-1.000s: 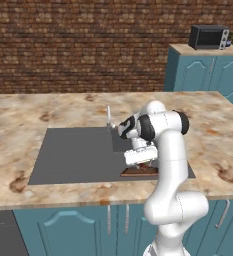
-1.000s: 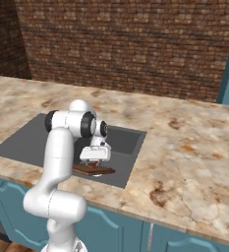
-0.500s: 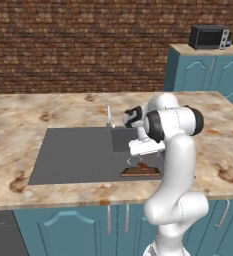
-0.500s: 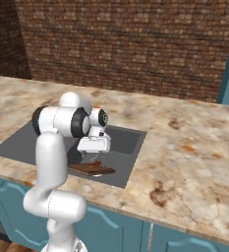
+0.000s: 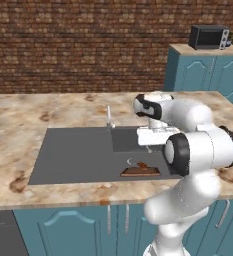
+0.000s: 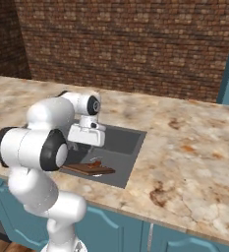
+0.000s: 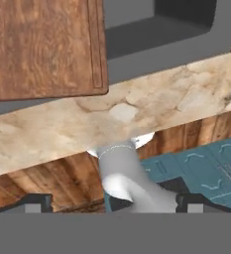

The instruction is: Move the cutting board and knife to the sink. Then move spray from the cabinet to the counter.

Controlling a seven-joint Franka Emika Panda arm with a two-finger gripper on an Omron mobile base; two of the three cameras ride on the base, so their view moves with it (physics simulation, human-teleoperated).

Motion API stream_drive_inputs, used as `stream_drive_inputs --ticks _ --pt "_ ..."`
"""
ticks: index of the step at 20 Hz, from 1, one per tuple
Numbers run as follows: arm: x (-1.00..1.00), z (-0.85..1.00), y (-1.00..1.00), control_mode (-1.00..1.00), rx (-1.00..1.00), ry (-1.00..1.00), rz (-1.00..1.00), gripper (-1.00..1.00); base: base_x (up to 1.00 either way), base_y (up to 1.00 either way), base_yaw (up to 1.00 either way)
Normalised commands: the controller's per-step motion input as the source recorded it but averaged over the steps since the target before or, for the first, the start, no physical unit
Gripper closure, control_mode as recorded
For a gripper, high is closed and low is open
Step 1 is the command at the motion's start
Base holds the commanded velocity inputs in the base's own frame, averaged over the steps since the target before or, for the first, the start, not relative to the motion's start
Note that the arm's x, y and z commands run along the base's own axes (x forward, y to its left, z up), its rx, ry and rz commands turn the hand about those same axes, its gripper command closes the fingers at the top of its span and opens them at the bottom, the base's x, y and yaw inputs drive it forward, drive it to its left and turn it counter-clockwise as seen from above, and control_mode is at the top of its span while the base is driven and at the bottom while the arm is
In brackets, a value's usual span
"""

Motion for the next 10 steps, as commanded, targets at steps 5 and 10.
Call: stream_drive_inputs --ticks 5,10 --pt "-0.5 1.0 0.0 -1.0 0.0 -0.29 0.0 -1.0 0.0 0.0 0.0" --pt "-0.68 1.0 0.0 -1.0 0.0 -0.25 0.0 -1.0 0.0 0.0 0.0"
